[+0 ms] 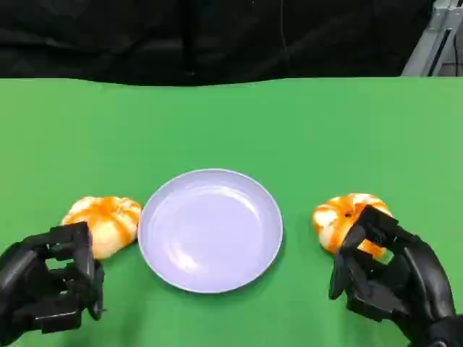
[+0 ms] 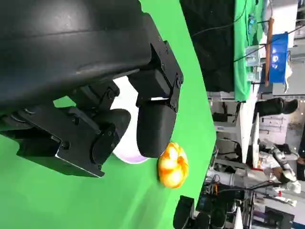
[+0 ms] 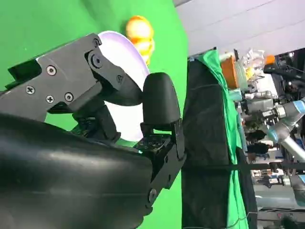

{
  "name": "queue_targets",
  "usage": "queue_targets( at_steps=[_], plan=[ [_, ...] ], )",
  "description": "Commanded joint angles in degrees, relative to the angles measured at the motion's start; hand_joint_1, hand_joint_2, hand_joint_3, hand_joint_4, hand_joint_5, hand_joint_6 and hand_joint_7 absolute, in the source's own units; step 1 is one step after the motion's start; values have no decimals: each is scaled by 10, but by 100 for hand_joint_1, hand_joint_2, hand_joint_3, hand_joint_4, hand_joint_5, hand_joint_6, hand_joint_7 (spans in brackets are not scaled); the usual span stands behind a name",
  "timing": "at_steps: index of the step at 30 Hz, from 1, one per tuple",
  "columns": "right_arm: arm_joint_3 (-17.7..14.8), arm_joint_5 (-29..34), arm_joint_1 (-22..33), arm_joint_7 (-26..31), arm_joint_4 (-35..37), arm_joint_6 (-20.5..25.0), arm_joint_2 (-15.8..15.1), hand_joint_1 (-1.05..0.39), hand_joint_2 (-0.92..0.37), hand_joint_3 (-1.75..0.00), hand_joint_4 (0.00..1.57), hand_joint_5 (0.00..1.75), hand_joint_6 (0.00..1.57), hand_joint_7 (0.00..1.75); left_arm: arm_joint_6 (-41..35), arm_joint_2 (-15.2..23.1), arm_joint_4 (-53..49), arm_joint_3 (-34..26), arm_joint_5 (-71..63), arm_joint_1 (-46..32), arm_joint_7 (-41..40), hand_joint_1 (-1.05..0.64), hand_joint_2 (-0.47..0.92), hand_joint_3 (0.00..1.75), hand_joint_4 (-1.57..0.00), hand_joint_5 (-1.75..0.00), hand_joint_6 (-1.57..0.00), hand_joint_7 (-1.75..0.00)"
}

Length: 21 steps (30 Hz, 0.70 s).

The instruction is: Grasp the bread from the table and place it into the plate.

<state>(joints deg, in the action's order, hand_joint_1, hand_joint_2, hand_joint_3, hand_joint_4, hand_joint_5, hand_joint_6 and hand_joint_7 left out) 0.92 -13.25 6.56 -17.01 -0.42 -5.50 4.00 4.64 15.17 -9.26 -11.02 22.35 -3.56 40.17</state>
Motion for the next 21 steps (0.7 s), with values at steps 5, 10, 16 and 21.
queue_targets(
  at_steps=[5, 10, 16, 21],
  plan=[
    [-19, -27, 10, -8, 7, -35, -2, -15, -57, -114, 85, 175, 63, 171, 0, 5, 5, -2, -2, 0, -8, 10, 63, 121, -92, -175, -81, -175],
    [-21, -37, 20, -6, -4, -32, -1, -14, -56, -115, 85, 175, 65, 169, 1, 4, 7, -2, 0, 0, -7, 10, 64, 122, -92, -175, -80, -175],
    [-20, -44, 29, -4, -13, -28, 1, -13, -56, -115, 85, 175, 65, 168, 1, 4, 7, -3, 2, -1, -6, 9, 64, 121, -92, -175, -81, -175],
    [-19, -42, 39, 3, -23, -27, 4, -13, -57, -113, 84, 175, 64, 168, -5, 3, 18, -3, 0, -6, -15, 9, 64, 120, -92, -175, -80, -175]
  ],
)
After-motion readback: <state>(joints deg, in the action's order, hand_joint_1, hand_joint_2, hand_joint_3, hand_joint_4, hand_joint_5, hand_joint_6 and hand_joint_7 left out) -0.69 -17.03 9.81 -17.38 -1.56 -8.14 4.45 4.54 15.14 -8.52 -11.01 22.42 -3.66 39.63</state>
